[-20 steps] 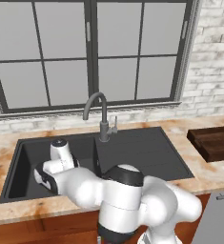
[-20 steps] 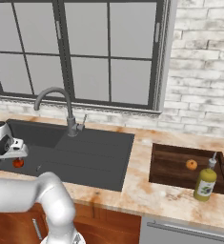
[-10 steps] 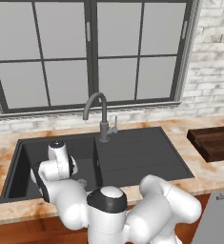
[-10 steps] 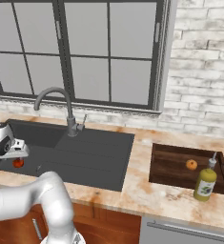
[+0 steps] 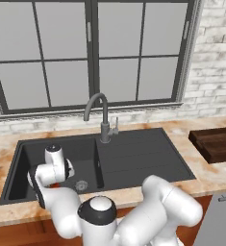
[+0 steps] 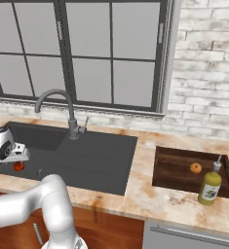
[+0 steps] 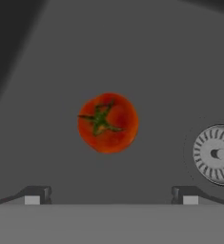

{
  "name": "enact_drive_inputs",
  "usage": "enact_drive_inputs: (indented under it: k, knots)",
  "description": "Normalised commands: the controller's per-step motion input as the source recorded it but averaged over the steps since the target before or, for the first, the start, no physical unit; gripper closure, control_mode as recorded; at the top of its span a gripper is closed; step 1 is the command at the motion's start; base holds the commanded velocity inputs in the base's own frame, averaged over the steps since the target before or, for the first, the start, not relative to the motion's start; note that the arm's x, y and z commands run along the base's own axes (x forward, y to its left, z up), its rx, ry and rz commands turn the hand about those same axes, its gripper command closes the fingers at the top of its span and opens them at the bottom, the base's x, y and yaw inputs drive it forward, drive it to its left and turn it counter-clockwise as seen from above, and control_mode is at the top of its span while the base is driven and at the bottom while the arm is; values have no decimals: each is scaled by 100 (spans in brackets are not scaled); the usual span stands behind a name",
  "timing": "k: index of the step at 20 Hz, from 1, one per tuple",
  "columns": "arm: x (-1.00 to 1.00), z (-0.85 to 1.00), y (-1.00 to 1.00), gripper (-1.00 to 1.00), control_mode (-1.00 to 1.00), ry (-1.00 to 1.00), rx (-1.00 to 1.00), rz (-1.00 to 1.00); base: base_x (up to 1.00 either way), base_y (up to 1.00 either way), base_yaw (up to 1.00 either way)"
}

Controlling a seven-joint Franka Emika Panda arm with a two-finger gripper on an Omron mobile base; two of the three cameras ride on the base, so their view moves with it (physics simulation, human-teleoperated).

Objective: Pick up all produce items and place them in the sink. Turn on the sink faucet to wash them. Then turn the sink off and put them in the tray.

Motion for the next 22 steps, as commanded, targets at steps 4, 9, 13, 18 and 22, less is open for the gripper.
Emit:
enact_drive_inputs:
  k: [4,9,13,18,22]
  knots:
    - [29,-27,0,-100,-100,-3,0,0,0,0,0]
    - [29,-21,13,-100,-100,-2,0,0,0,0,0]
    - [22,-21,20,-100,-100,0,0,0,0,0,0]
    - [10,-24,4,-100,-100,0,0,0,0,0,0]
    - [6,-23,0,-100,-100,0,1,0,0,0,0]
